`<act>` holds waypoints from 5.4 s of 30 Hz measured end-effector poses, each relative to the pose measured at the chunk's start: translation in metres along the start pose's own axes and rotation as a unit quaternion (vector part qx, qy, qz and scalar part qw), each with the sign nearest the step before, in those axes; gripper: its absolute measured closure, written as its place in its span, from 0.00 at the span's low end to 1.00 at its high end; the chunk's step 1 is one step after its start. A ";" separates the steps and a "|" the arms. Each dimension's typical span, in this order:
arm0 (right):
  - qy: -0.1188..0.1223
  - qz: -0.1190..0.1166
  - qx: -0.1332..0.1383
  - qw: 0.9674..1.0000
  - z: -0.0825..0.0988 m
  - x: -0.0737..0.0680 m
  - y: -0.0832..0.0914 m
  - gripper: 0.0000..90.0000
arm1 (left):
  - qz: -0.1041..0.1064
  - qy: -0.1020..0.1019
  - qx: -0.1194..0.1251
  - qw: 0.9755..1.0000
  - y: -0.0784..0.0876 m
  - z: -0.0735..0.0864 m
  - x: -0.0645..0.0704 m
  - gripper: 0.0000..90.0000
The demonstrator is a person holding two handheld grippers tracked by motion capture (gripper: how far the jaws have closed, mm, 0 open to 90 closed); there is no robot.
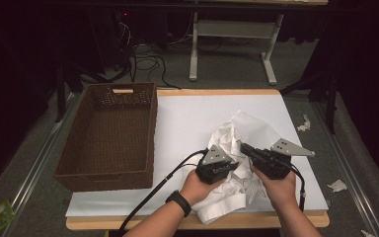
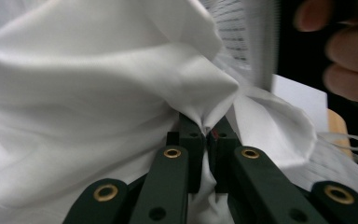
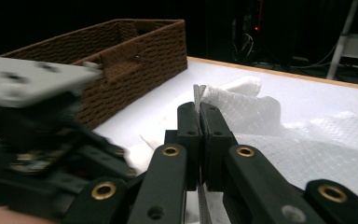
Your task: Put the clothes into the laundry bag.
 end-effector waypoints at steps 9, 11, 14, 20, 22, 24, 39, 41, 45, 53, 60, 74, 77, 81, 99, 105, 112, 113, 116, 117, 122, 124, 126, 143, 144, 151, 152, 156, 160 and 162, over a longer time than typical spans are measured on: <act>-0.003 -0.002 0.003 1.000 -0.001 0.000 0.002 0.99 | -0.005 -0.002 0.015 1.000 -0.008 -0.009 -0.001 0.84; -0.006 -0.003 0.005 1.000 -0.001 0.001 0.004 0.99 | -0.010 -0.006 0.029 1.000 0.000 -0.010 0.001 0.70; -0.007 -0.001 0.007 1.000 -0.002 0.003 0.004 0.99 | -0.025 -0.013 0.044 0.999 0.018 -0.011 0.002 0.54; -0.005 0.001 0.006 1.000 -0.002 0.002 0.004 0.99 | -0.075 -0.007 0.053 0.996 0.048 -0.003 -0.018 0.41; -0.005 0.001 0.006 1.000 -0.002 0.002 0.004 0.99 | -0.102 0.012 0.047 0.994 0.052 0.002 -0.032 0.41; -0.005 0.000 0.005 1.000 -0.002 0.002 0.004 0.99 | -0.120 0.033 0.038 0.991 0.052 0.007 -0.044 0.39; -0.004 0.003 0.004 1.000 -0.002 0.003 0.003 0.99 | -0.064 0.107 -0.002 0.992 0.004 0.019 -0.059 0.61; -0.003 0.003 0.005 1.000 -0.002 0.003 0.003 0.99 | -0.066 0.093 0.004 0.993 0.005 0.019 -0.056 0.78; -0.003 0.002 0.007 1.000 -0.002 0.003 0.004 0.99 | -0.081 0.058 0.027 0.995 0.018 0.012 -0.046 0.96; -0.002 0.011 0.003 1.000 -0.001 0.004 0.000 0.99 | -0.037 -0.037 0.037 0.998 0.034 -0.002 -0.003 0.97; 0.000 0.008 0.002 1.000 -0.001 0.001 0.000 0.99 | -0.009 -0.059 -0.019 0.998 0.002 0.001 0.003 0.96; -0.006 0.006 0.006 1.000 -0.001 0.004 0.003 0.99 | -0.068 -0.023 0.033 0.997 0.028 0.004 -0.004 0.54; -0.003 0.007 0.006 1.000 -0.002 0.002 0.003 0.99 | -0.089 -0.010 0.042 0.995 0.040 0.006 -0.010 0.47; -0.002 0.005 0.005 1.000 -0.002 0.001 0.002 0.99 | -0.106 0.043 0.061 0.992 0.046 0.006 -0.030 0.37; -0.003 0.003 0.002 1.000 -0.002 0.000 -0.005 0.99 | -0.037 0.020 0.032 0.999 -0.001 -0.012 -0.015 0.96; -0.003 -0.003 0.004 1.000 -0.003 -0.004 -0.002 0.99 | -0.058 0.047 0.011 0.997 -0.022 -0.013 -0.032 0.87; -0.006 0.001 0.010 1.000 -0.003 0.005 0.002 0.99 | -0.084 0.028 0.055 0.995 0.029 -0.008 -0.021 0.53; -0.008 0.002 0.009 1.000 -0.003 0.005 0.002 0.99 | -0.089 0.029 0.060 0.994 0.037 -0.006 -0.020 0.47; -0.006 0.004 0.007 1.000 -0.003 0.003 0.001 0.99 | -0.091 0.043 0.074 0.992 0.061 0.008 -0.010 0.37; -0.007 0.004 0.006 1.000 -0.003 0.003 0.000 0.99 | -0.091 0.046 0.076 0.992 0.068 0.014 -0.005 0.32; -0.003 0.007 0.003 1.000 -0.002 0.001 -0.002 0.99 | -0.065 0.055 0.061 0.995 0.070 0.033 0.014 0.22; -0.004 0.007 0.003 1.000 -0.002 0.000 -0.001 0.99 | -0.057 0.048 0.050 0.996 0.063 0.036 0.021 0.21; -0.002 0.009 0.004 1.000 -0.002 0.000 -0.001 0.99 | -0.060 0.028 0.021 0.998 0.051 0.041 0.028 0.21; -0.001 0.001 0.005 1.000 -0.002 -0.003 -0.001 0.99 | -0.076 0.017 -0.063 0.995 0.033 0.044 0.027 0.92; 0.000 0.000 0.004 1.000 -0.002 -0.004 -0.001 0.99 | -0.078 0.016 -0.056 0.995 0.036 0.044 0.026 0.92; 0.001 -0.017 0.005 1.000 -0.005 -0.013 -0.007 0.99 | -0.115 0.018 -0.002 0.993 0.069 0.024 0.015 0.92; 0.003 -0.019 0.007 1.000 -0.005 -0.014 -0.008 0.99 | -0.124 0.016 0.007 0.992 0.078 0.019 0.013 0.92; 0.009 -0.032 0.011 0.999 -0.009 -0.024 -0.011 0.99 | -0.151 0.004 0.028 0.988 0.104 0.005 0.009 0.92; 0.009 -0.035 0.010 0.999 -0.010 -0.027 -0.014 0.99 | -0.164 -0.016 0.035 0.986 0.112 -0.007 0.010 0.92; 0.008 -0.035 0.006 0.999 -0.009 -0.028 -0.015 0.99 | -0.161 -0.016 0.035 0.986 0.106 -0.011 0.011 0.92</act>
Point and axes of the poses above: each handheld gripper's, and its own axes: y roughly backward along the jaws, z roughly out of its underside, x roughly to its right, the point moved 3 cm from there along -y, roughly forward along the jaws, and after that the axes turned 9 degrees about -y, right-handed, at the moved point
